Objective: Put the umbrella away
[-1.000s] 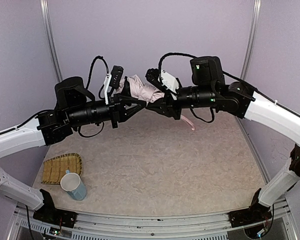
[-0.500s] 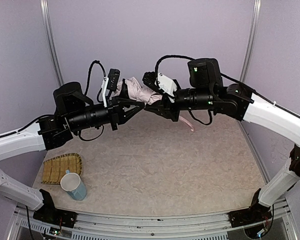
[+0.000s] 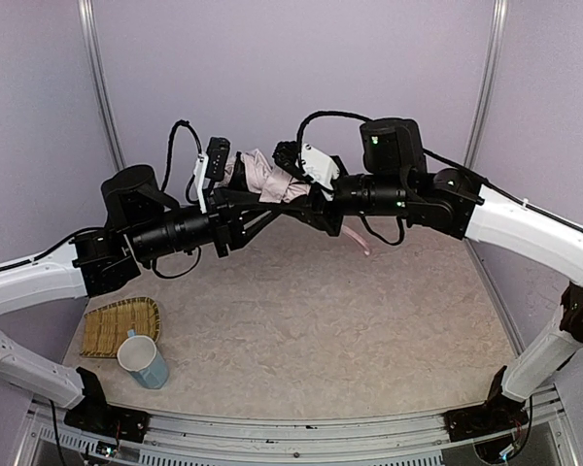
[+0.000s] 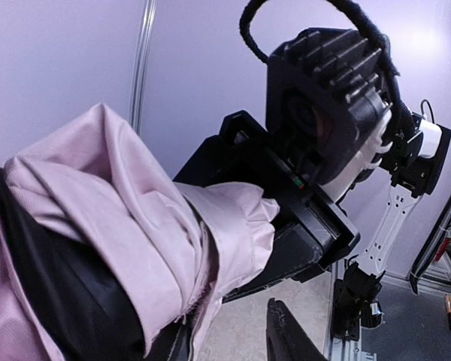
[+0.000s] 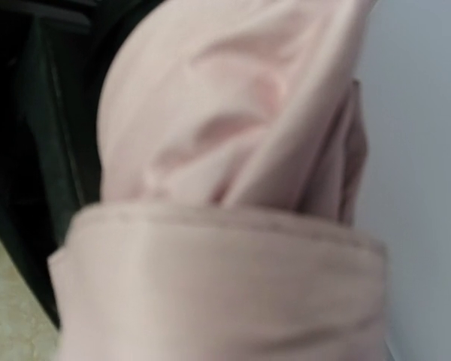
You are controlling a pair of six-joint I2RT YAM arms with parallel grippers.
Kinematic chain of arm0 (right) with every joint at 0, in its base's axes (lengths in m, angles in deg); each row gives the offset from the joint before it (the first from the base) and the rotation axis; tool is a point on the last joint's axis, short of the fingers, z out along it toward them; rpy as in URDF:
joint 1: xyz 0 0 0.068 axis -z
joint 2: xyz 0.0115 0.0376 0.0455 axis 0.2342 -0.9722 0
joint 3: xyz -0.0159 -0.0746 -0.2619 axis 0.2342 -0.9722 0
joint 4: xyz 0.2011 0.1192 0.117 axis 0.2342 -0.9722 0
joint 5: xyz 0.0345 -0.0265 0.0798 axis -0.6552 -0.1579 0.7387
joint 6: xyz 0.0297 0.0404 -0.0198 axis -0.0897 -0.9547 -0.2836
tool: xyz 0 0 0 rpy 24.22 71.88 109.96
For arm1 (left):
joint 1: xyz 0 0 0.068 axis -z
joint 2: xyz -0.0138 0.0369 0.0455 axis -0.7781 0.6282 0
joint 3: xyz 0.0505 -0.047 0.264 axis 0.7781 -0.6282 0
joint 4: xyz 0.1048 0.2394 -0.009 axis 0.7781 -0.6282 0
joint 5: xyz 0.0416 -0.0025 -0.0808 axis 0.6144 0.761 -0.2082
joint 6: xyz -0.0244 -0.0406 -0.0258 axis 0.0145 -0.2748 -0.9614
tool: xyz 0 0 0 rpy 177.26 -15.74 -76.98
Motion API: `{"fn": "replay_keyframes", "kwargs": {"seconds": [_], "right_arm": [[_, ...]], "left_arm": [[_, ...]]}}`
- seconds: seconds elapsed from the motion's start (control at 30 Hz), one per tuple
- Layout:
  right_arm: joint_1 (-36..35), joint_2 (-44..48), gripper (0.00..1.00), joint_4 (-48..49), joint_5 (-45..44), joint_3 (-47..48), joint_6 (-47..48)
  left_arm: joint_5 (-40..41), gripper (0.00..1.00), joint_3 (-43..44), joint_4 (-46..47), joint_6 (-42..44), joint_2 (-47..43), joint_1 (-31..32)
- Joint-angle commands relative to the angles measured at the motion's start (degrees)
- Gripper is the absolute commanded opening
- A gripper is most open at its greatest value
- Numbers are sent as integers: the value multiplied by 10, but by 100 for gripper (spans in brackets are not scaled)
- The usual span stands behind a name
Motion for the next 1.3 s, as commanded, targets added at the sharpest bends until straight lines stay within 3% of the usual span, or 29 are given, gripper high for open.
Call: {"fn": "replay_keyframes", "kwargs": {"seconds": [0.0, 0.07, 0.2, 0.4, 0.6, 0.7, 1.0, 1.27], "right_arm": [[-51, 43, 0, 17, 142, -6, 16], [-50, 52, 0, 26, 140, -15, 14], [-49, 65, 0, 28, 124, -21, 14], [-40, 74, 0, 16, 115, -24, 9], [-37, 78, 0, 21, 134, -28, 4], [-38, 70, 0, 12, 150, -19, 8], [-38, 49, 0, 43, 219, 0, -3], [-37, 27, 0, 79, 257, 2, -12]], "left_arm": [[195, 36, -18, 2, 22, 7, -45], [191, 41, -29, 6, 30, 0, -46], [119, 60, -83, 55, 80, -37, -43], [5, 68, -194, 125, 211, -152, -27], [-51, 80, -228, 124, 242, -210, -32], [-91, 97, -229, 183, 218, -211, -29], [-157, 99, -185, 367, 158, -92, 26], [-144, 99, -151, 514, 119, -24, 73]]}}
